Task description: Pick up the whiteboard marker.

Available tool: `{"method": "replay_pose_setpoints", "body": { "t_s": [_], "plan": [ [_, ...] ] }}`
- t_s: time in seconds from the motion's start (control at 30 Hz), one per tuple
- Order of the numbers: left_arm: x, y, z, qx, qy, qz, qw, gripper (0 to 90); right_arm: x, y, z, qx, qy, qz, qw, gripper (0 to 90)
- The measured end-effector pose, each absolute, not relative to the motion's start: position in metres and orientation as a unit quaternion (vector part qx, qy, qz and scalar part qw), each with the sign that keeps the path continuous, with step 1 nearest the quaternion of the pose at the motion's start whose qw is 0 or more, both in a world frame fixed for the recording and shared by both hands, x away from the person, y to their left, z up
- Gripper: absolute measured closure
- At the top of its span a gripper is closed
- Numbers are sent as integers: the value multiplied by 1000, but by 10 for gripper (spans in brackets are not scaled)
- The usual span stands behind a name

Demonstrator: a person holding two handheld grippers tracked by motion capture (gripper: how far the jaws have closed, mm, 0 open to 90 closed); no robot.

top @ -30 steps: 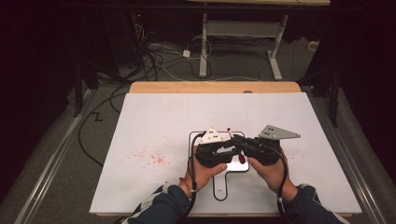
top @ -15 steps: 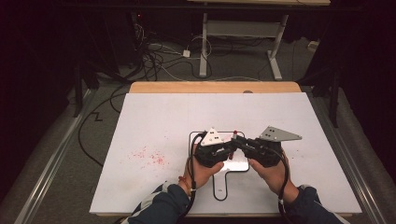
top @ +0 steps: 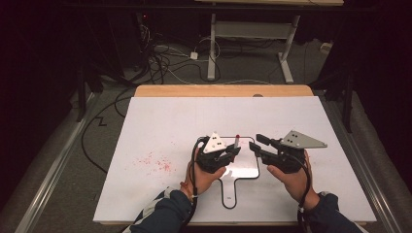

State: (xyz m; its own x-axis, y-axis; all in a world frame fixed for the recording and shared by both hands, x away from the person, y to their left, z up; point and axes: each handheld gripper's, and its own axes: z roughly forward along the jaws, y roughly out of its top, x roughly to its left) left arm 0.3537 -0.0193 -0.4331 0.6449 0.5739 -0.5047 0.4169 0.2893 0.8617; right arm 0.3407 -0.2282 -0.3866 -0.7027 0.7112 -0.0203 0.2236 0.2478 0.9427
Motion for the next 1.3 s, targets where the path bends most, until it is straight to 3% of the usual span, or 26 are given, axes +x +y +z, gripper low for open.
{"method": "replay_pose_setpoints", "body": {
  "t_s": [0.13,0.33,0.67,1.03,1.3],
  "plan": [
    [355,-13,-434,593,413,66,688,791,338,-238,-387,301,758,520,253,569],
    [357,-5,-433,590,414,80,689,790,331,-256,-392,281,762,485,324,467],
    [356,7,-427,593,402,92,692,790,320,-281,-401,276,753,459,383,308],
    [353,20,-420,587,399,108,697,790,305,-318,-418,299,745,452,389,219],
    [354,29,-418,581,406,111,696,789,296,-334,-434,321,755,424,384,225]
  ]
}}
